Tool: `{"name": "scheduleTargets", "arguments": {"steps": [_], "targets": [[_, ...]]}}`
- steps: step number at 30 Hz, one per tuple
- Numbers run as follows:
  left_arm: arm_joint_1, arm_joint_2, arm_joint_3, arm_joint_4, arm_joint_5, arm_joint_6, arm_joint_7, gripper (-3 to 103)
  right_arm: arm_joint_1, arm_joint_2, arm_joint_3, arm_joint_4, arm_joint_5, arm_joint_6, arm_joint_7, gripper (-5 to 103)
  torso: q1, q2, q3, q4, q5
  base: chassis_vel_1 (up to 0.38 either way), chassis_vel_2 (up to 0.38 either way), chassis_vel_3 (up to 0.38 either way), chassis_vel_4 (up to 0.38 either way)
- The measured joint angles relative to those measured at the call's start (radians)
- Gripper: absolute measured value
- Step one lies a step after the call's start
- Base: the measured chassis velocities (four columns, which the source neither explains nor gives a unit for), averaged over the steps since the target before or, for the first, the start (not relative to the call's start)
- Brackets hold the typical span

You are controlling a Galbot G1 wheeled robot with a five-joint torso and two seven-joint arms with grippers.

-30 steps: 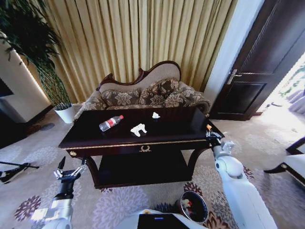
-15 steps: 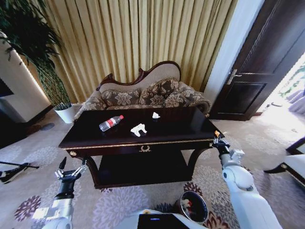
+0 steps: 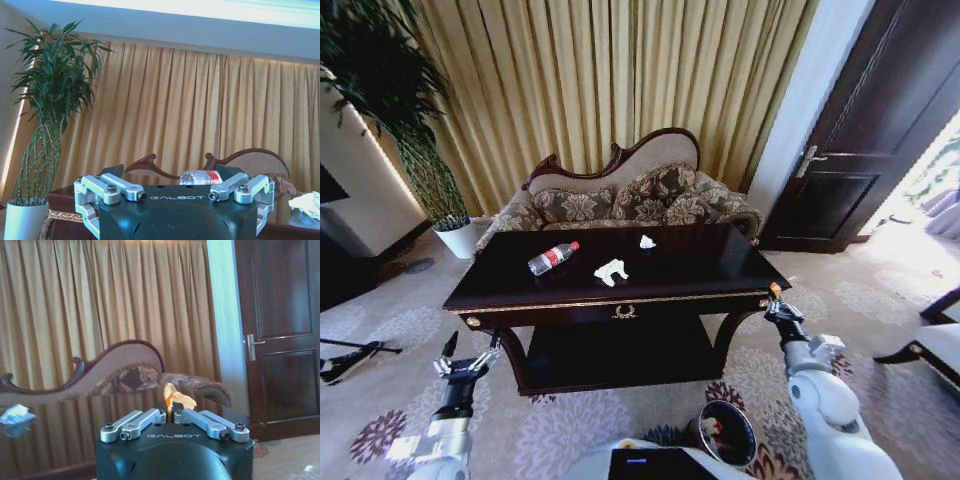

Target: Move to the front of the table and place the trash on the table into the trash bin.

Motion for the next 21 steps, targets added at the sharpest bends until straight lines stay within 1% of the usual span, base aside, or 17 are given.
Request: {"name": "scheduleTargets", "arguments": {"steps": [2,7,17,21], "targets": [[0.0,0.004,-0.003,-0.003,0.0,0.005,0.0,100,0.002,0.021,-0.012,0.029,0.001,0.0,-0.004,3,0.0,0.0,0.0,0.0,-0.0001,0.0,0.0,0.0,0.0],[0.0,0.007,-0.005,-0.004,0.0,0.01,0.0,100,-0.001,0.037,-0.024,0.052,0.001,-0.001,-0.013,2,0.0,0.0,0.0,0.0,-0.0001,0.0,0.0,0.0,0.0],[-0.001,0.009,-0.006,0.005,0.0,0.012,0.0,100,-0.026,0.026,-0.025,0.037,-0.01,0.011,-0.017,2,0.0,0.0,0.0,-0.0002,0.0,0.0,0.0,0.0,0.0],[-0.002,0.01,-0.004,0.009,0.0,0.012,0.0,100,-0.028,0.027,-0.024,0.032,-0.014,0.015,-0.017,2,0.0,0.0,0.0,-0.0001,0.0001,0.079,-0.059,-0.06,0.078]]}}
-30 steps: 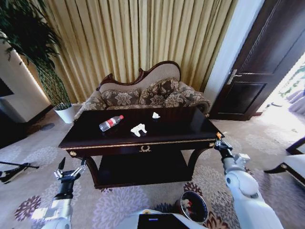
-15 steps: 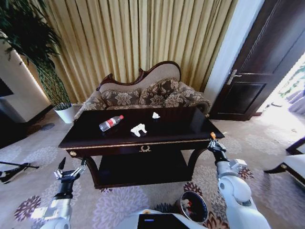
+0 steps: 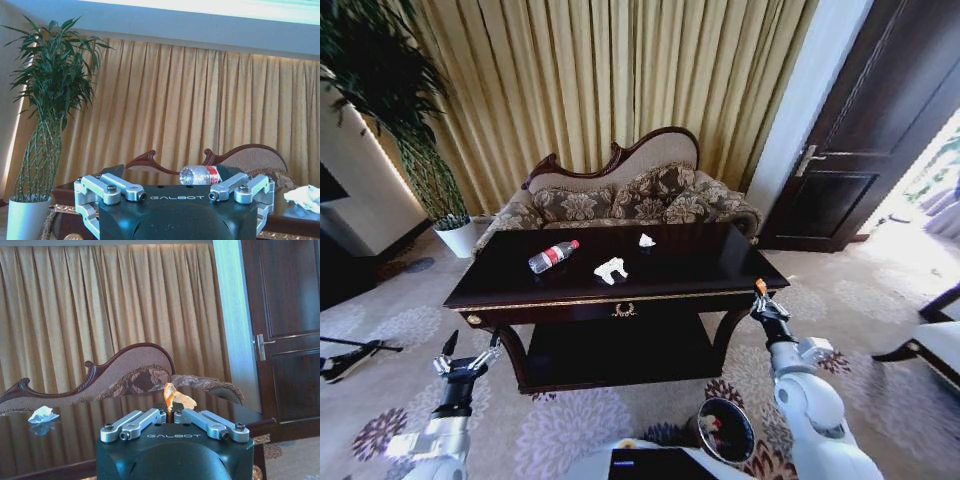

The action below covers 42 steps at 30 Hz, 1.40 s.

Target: Move to the front of the table and place the trash on the table into the trash bin.

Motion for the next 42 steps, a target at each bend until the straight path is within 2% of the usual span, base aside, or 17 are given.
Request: {"name": "scheduleTargets", "arguments": {"steps": [42], "targets": [[0.002,-0.004,0.006,0.012,0.002,-0.01,0.004,100,0.024,0.037,-0.053,-0.026,-0.082,0.008,-0.02,2,0.0,0.0,0.0,-0.0001,-0.0001,0.122,-0.12,-0.117,0.114]]}}
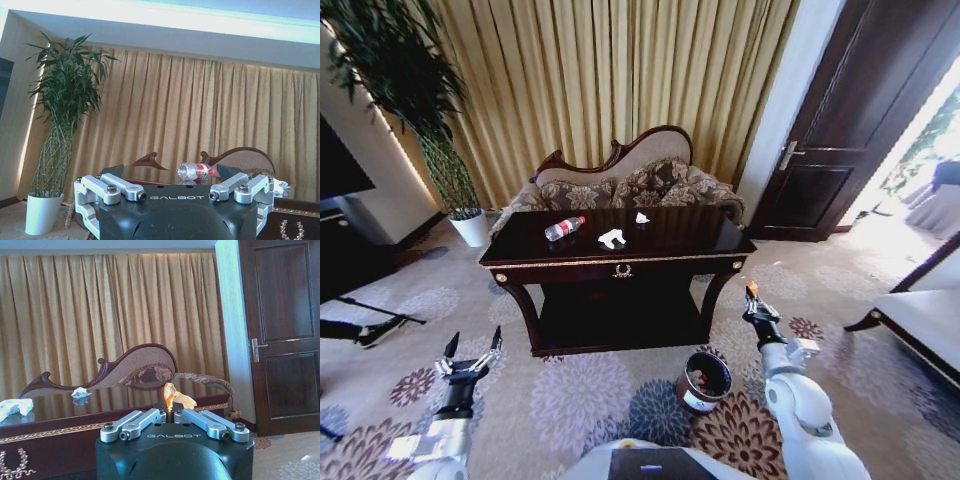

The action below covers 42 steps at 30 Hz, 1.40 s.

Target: Move to the front of the table and place the trash on the table into the trash bin.

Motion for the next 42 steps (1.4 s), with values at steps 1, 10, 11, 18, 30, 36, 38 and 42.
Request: {"name": "scheduleTargets", "arguments": {"steps": [1,10,11,18,30,36,38,42], "targets": [[0.0,0.0,0.0,0.002,0.0,0.0,0.0,100,0.003,0.005,-0.004,-0.005,-0.007,0.001,-0.003,2,0.0,0.0,0.0,0.0,0.0,0.0,0.0,0.0,0.0],[-0.001,0.003,-0.001,0.01,0.0,-0.001,0.0,100,0.012,0.03,-0.041,-0.079,-0.06,0.013,-0.021,2,0.001,0.0,0.0,0.0,0.0,0.0,0.0,0.0,0.0],[-0.001,0.003,-0.001,0.01,0.0,-0.001,0.0,100,0.012,0.03,-0.041,-0.079,-0.06,0.013,-0.021,2,0.001,0.0,0.0,0.0,0.0,0.0,0.0,0.0,0.0],[0.004,-0.001,-0.001,0.012,0.0,-0.011,0.001,100,0.098,0.069,-0.106,-0.321,-0.204,0.092,-0.025,2,0.0,0.0,0.0,0.0,0.0,0.0,0.0,0.0,0.0],[-0.003,-0.011,0.01,0.027,0.016,-0.018,0.011,100,0.217,0.112,-0.136,-0.638,-0.33,0.161,-0.023,2,0.0,0.0,0.0,0.0,0.0,0.0,0.0,0.0,0.0],[-0.002,-0.011,0.011,0.022,0.019,-0.016,0.011,100,0.285,0.125,-0.132,-0.798,-0.418,0.215,-0.021,2,0.0,0.0,0.0,0.0,0.0002,0.0,0.0,0.0,0.0],[0.0,-0.011,0.01,0.021,0.019,-0.016,0.011,100,0.31,0.126,-0.131,-0.843,-0.439,0.221,-0.02,2,0.0,0.0,0.0,0.0,0.0,0.0,0.0,0.0,0.0],[0.002,-0.013,0.011,0.024,0.019,-0.016,0.011,100,0.386,0.137,-0.11,-0.985,-0.513,0.249,-0.002,2,0.0,0.0,0.0,0.0,0.0001,0.0,0.0,0.0,0.0]]}}
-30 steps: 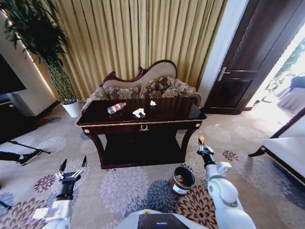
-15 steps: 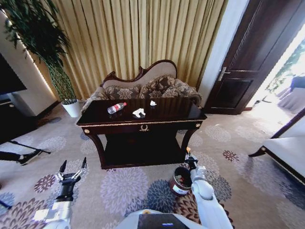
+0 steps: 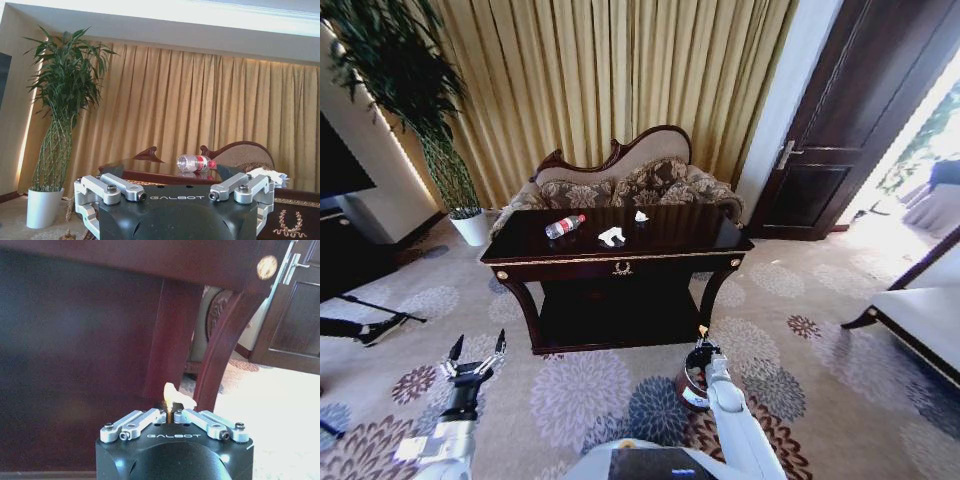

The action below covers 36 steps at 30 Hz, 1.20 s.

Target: Move to the front of the table and place the trash on the table into the trash bin.

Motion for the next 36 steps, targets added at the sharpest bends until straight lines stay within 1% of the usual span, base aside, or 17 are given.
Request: {"name": "scheduleTargets", "arguments": {"steps": [1,3,5,7,8,11,12,15,24,33,34,35,36], "targets": [[0.0,0.0,0.0,0.0,0.0,0.0,0.0,100,0.0,0.0,0.0,0.0,0.0,0.0,0.0,2,0.0,0.0,0.0,0.0,0.0,0.0,0.0,0.0,0.0],[0.0,-0.001,0.001,0.001,0.0,0.0,0.0,100,0.045,0.006,0.009,-0.088,-0.025,0.005,0.015,2,0.0,0.0,0.0,0.0001,0.0001,0.0,0.0,0.0,0.0],[0.0,-0.001,0.001,0.001,0.0,0.0,0.0,100,0.056,0.007,0.012,-0.109,-0.032,0.005,0.019,2,0.0,0.0,0.0,0.0,0.0002,0.0,0.0,0.0,0.0],[-0.002,-0.001,0.001,0.001,0.0,-0.001,-0.001,100,0.101,0.014,0.028,-0.196,-0.082,0.023,0.037,2,0.0,0.0,0.0,0.0,-0.0002,0.0,0.0,0.0,0.0],[-0.002,-0.001,0.001,0.001,0.0,-0.001,-0.001,100,0.101,0.014,0.028,-0.196,-0.082,0.023,0.037,2,0.0,0.0,0.0,0.0,-0.0002,0.0,0.0,0.0,0.0],[-0.005,0.0,0.0,0.001,-0.001,-0.001,-0.003,100,0.137,0.02,0.043,-0.286,-0.151,0.048,0.066,2,0.0,0.0,0.0,0.0004,0.0,0.0,0.0,0.0,0.0],[-0.005,0.0,0.0,0.001,-0.001,-0.001,-0.003,100,0.137,0.02,0.043,-0.286,-0.151,0.048,0.066,2,0.0,0.0,0.0,0.0004,0.0,0.0,0.0,0.0,0.0],[-0.007,0.001,0.0,0.004,-0.001,-0.001,-0.003,100,0.138,0.019,0.049,-0.337,-0.19,0.052,0.074,2,0.0,0.0,0.0,-0.0003,0.0,0.0,0.0,0.0,0.0],[-0.009,0.003,0.006,0.012,-0.001,-0.001,-0.004,100,0.152,0.009,0.051,-0.431,-0.209,0.067,0.093,2,0.0,0.0,0.0,-0.0001,0.0,0.0,0.0,0.0,0.0],[-0.006,0.008,0.004,0.01,-0.003,0.0,-0.004,100,0.194,-0.002,0.049,-0.517,-0.232,0.07,0.137,2,0.0,0.0,0.0,0.0,0.0,0.0,0.0,0.0,0.0],[-0.005,0.009,0.004,0.009,-0.003,0.0,-0.004,100,0.197,-0.002,0.049,-0.523,-0.235,0.07,0.142,-1,0.0,0.0,0.0,0.0,0.0001,0.0,0.0,0.0,0.0],[-0.003,0.009,0.003,0.008,-0.006,0.0,-0.004,100,0.199,-0.003,0.048,-0.526,-0.243,0.07,0.15,2,0.0,0.0,0.0,0.0,0.0001,0.0,0.0,0.0,0.0],[-0.001,0.009,0.003,0.007,-0.009,0.0,-0.004,100,0.199,-0.003,0.048,-0.524,-0.251,0.07,0.156,8,0.0,0.0,0.0,0.0001,0.0,0.0,0.0,0.0,0.0]]}}
